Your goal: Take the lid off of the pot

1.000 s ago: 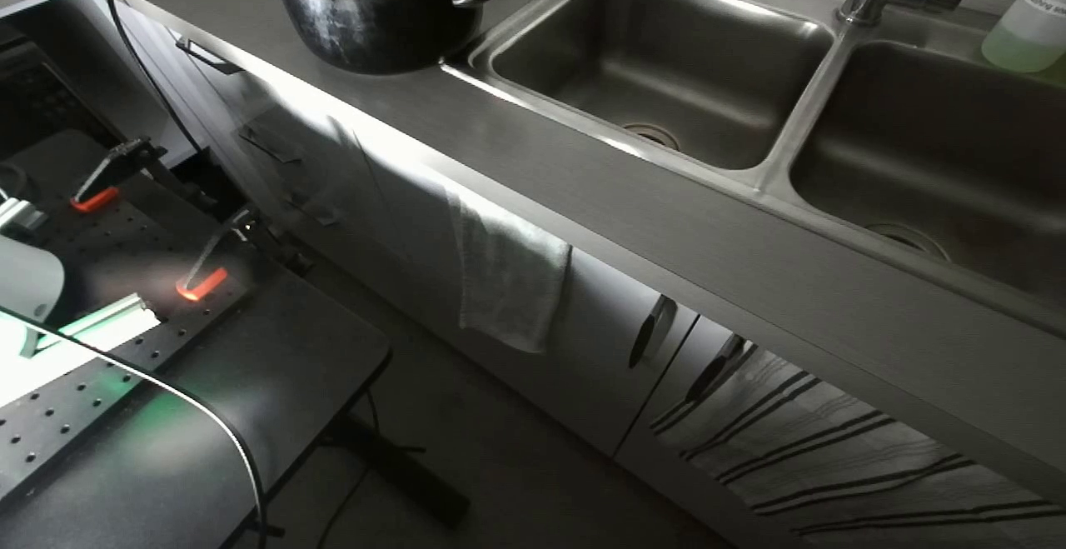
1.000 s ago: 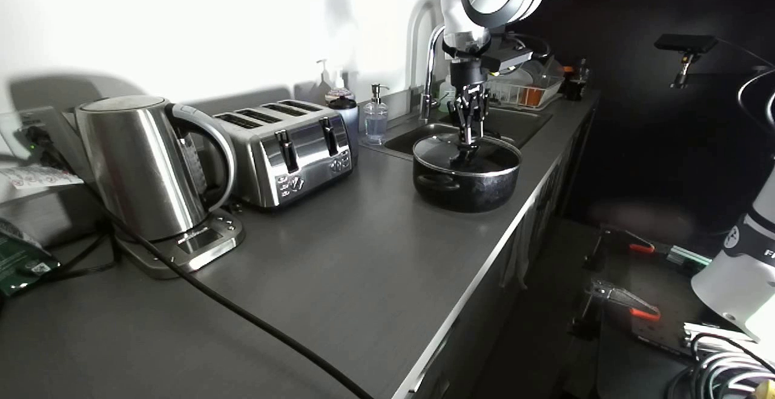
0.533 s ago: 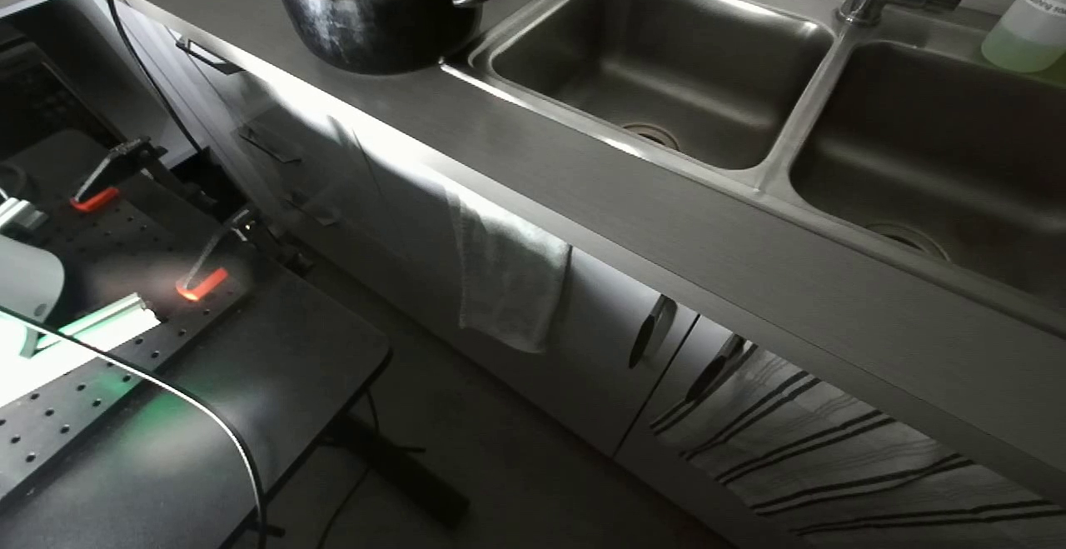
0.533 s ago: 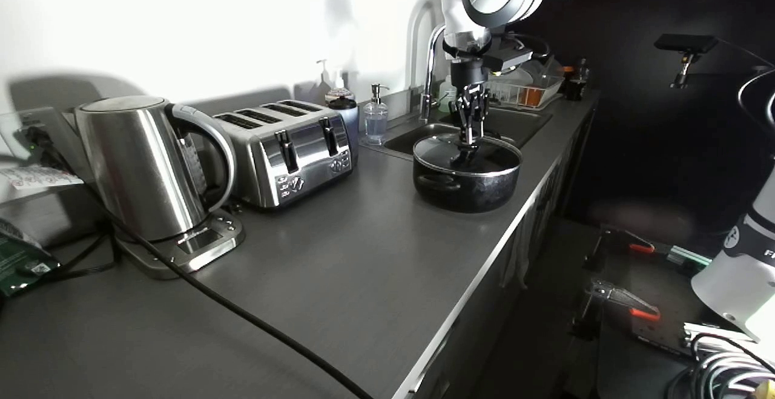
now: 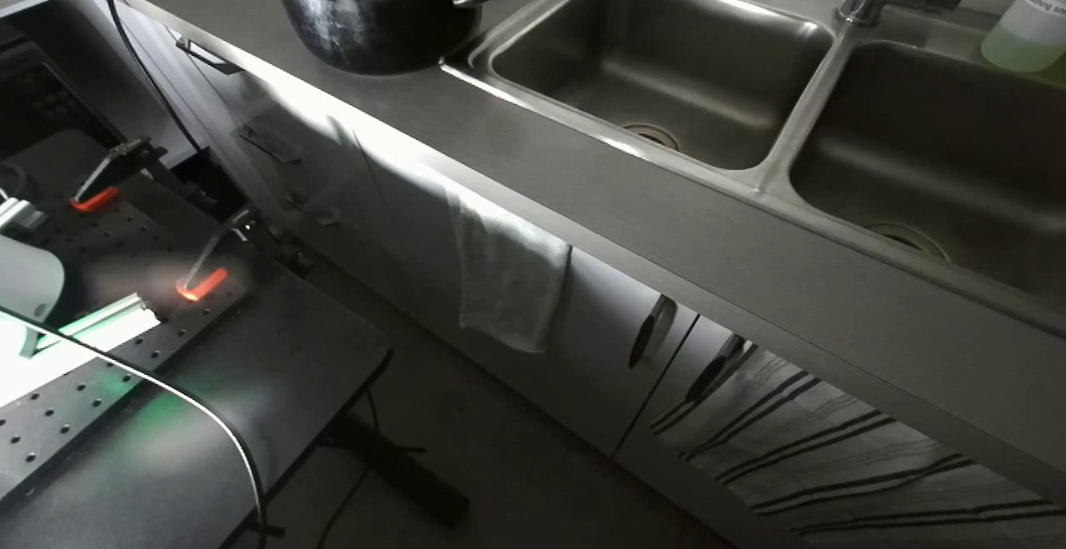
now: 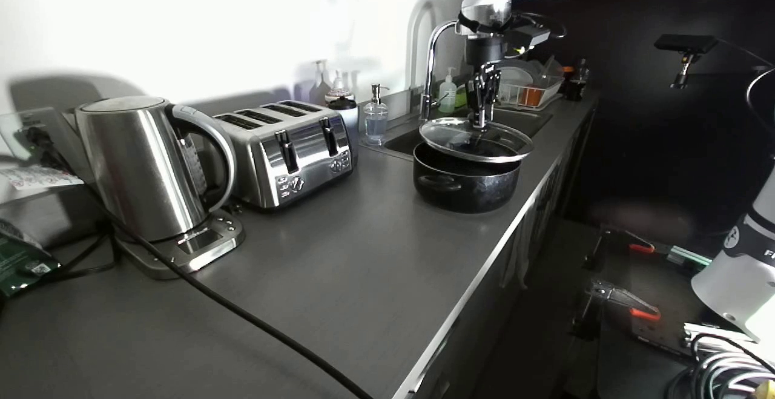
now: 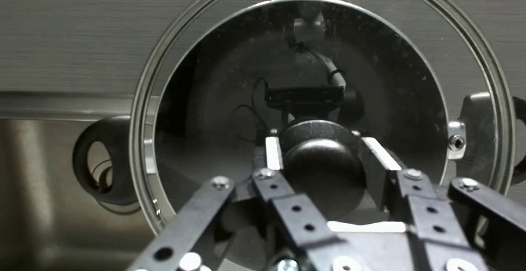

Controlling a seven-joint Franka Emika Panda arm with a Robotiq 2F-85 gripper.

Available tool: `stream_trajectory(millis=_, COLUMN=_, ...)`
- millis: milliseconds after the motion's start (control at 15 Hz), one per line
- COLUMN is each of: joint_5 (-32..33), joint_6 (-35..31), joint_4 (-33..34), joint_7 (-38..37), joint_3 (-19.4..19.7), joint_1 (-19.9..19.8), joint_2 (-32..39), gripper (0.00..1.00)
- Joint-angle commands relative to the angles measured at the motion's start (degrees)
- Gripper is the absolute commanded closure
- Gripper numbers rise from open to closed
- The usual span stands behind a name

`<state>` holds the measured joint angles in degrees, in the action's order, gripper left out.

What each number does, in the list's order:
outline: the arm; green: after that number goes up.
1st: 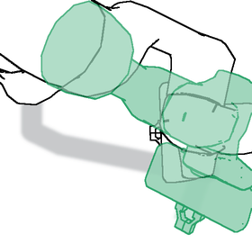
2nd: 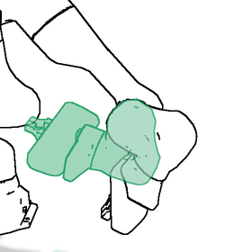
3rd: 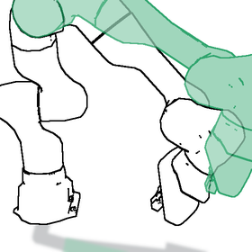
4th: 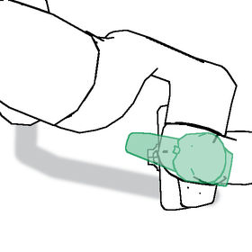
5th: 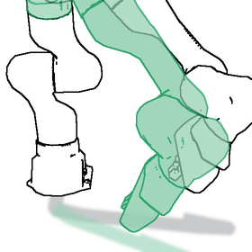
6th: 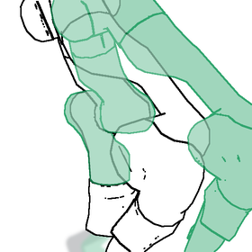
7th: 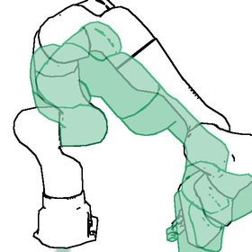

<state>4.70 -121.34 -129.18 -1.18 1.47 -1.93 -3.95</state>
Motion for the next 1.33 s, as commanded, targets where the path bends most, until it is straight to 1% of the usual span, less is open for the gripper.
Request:
stream_trajectory(millis=0, joint_5=0.3, joint_6=0.7, joint_4=-3.5, joint_7=2.7, joint_3=-0.5, joint_1=0.7, joint_2=-6.8, gripper=0.76)
stream_trajectory(millis=267, joint_5=0.9, joint_6=1.6, joint_4=-4.3, joint_7=3.1, joint_3=-2.2, joint_1=2.4, joint_2=-9.0, gripper=0.76)
stream_trajectory(millis=400, joint_5=1.6, joint_6=2.1, joint_4=-4.8, joint_7=2.5, joint_3=-4.1, joint_1=3.9, joint_2=-9.7, gripper=0.76)
stream_trajectory(millis=600, joint_5=2.3, joint_6=2.9, joint_4=-5.2, joint_7=1.8, joint_3=-7.4, joint_1=6.6, joint_2=-10.4, gripper=0.76)
stream_trajectory(millis=867, joint_5=3.9, joint_6=3.9, joint_4=-5.2, joint_7=0.0, joint_3=-12.9, joint_1=11.0, joint_2=-10.9, gripper=0.76)
stream_trajectory(millis=1267, joint_5=5.8, joint_6=6.1, joint_4=-2.3, joint_7=-3.2, joint_3=-20.1, joint_1=16.7, joint_2=-7.3, gripper=0.76)
